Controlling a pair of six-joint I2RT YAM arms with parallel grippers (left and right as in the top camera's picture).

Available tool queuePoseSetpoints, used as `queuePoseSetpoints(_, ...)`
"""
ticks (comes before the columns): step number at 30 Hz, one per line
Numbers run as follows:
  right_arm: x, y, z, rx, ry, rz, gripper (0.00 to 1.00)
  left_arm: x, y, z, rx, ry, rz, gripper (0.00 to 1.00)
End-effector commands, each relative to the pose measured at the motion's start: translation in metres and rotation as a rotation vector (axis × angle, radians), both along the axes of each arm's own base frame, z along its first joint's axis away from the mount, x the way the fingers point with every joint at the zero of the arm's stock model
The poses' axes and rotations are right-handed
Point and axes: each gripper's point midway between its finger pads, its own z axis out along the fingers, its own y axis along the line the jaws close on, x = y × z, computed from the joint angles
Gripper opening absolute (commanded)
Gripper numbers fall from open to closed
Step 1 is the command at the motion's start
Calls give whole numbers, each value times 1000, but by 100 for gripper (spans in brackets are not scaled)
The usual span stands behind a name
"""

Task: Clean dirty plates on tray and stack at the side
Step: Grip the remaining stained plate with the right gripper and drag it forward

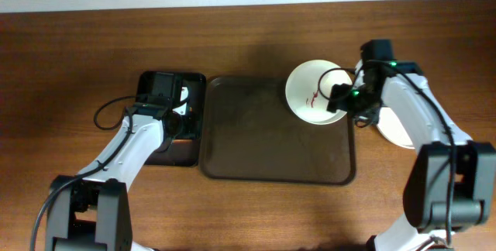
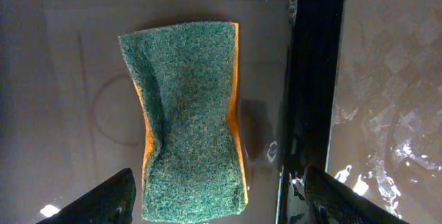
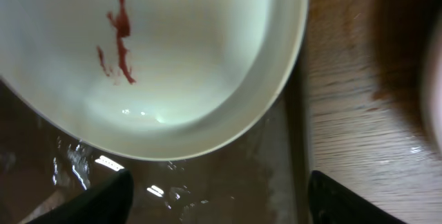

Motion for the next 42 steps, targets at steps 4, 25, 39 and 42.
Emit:
queuePoseSetpoints(4,-1,-1,-38,-32,101,-89,70,-2,-1,1,-10,-1,-2,76)
queuePoseSetpoints(25,-14,61,-51,207,159,109,10,-2,-1,1,-10,-2,-2,78)
queuePoseSetpoints(39,-17,107,-53,185,121,245,11,19,8,-5,44,-68,21,75)
queuePoseSetpoints(42,-17,107,-53,182,121,245,11,21,10,-14,57,-59,44,75)
